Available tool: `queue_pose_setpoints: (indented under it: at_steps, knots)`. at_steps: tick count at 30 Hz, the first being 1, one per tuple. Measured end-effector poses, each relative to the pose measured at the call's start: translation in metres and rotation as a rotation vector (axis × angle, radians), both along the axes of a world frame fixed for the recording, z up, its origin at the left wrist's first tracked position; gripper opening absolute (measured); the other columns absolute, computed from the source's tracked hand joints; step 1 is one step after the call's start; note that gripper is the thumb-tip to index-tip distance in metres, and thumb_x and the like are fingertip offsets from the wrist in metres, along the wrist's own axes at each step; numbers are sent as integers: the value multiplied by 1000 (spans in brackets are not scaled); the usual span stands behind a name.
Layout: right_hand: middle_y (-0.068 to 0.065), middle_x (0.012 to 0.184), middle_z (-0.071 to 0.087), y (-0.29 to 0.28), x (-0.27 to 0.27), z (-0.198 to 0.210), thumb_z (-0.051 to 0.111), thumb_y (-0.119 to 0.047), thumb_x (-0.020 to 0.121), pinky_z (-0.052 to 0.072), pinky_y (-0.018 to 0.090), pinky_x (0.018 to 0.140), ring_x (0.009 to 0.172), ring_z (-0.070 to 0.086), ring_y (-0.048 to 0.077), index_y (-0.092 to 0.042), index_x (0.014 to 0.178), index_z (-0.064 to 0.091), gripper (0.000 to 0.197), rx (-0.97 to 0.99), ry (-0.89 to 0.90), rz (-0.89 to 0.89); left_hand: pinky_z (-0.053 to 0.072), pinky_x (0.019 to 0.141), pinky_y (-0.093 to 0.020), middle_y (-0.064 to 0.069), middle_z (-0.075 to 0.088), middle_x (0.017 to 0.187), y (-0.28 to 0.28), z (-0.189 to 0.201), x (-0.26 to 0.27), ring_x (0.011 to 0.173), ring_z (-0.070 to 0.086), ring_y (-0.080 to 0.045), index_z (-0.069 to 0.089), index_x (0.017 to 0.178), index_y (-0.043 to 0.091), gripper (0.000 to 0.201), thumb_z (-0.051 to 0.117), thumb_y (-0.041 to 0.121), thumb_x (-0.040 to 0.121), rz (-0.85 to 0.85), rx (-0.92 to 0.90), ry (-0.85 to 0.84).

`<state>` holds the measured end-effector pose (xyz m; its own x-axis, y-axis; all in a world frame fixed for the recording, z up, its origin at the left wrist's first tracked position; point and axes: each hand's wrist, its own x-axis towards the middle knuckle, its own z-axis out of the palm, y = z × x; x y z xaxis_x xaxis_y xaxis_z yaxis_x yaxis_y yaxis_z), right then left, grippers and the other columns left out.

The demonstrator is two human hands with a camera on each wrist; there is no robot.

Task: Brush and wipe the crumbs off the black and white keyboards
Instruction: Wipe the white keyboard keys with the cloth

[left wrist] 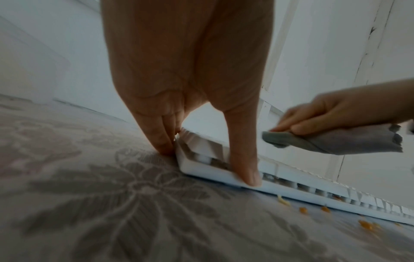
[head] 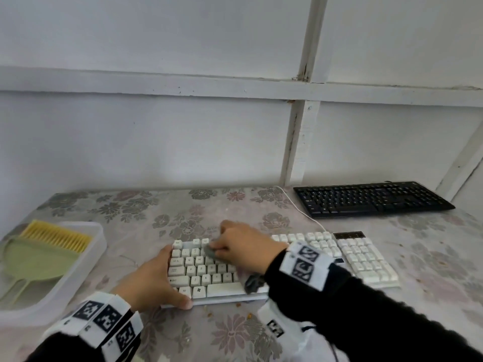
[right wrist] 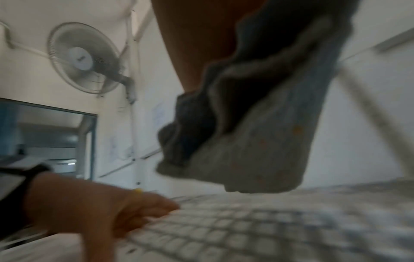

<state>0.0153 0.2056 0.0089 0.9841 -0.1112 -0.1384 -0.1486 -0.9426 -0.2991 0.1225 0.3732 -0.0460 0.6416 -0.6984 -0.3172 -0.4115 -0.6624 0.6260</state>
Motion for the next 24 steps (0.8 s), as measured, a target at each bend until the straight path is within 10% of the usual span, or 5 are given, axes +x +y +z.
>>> queue_pose_setpoints:
  at_steps: [13, 24]
  knots:
    - [11, 95, 48, 38, 37, -25, 46, -15, 97, 45, 42, 76, 99, 55, 36, -6, 85, 41, 17, -61, -88, -5, 36, 71, -7, 24, 50, 100, -1, -2, -2, 97, 52, -5, 26, 136, 27, 105, 88, 25, 51, -20, -60, -60]
    - [5, 92, 41, 13, 18, -28, 44, -22, 98, 39, 35, 69, 84, 49, 26, -3, 86, 47, 23, -76, -32, -32, 39, 90, -22, 14, 51, 114, 0, 1, -2, 106, 50, -9, 22, 141, 27, 114, 90, 31, 50, -4, -38, -56]
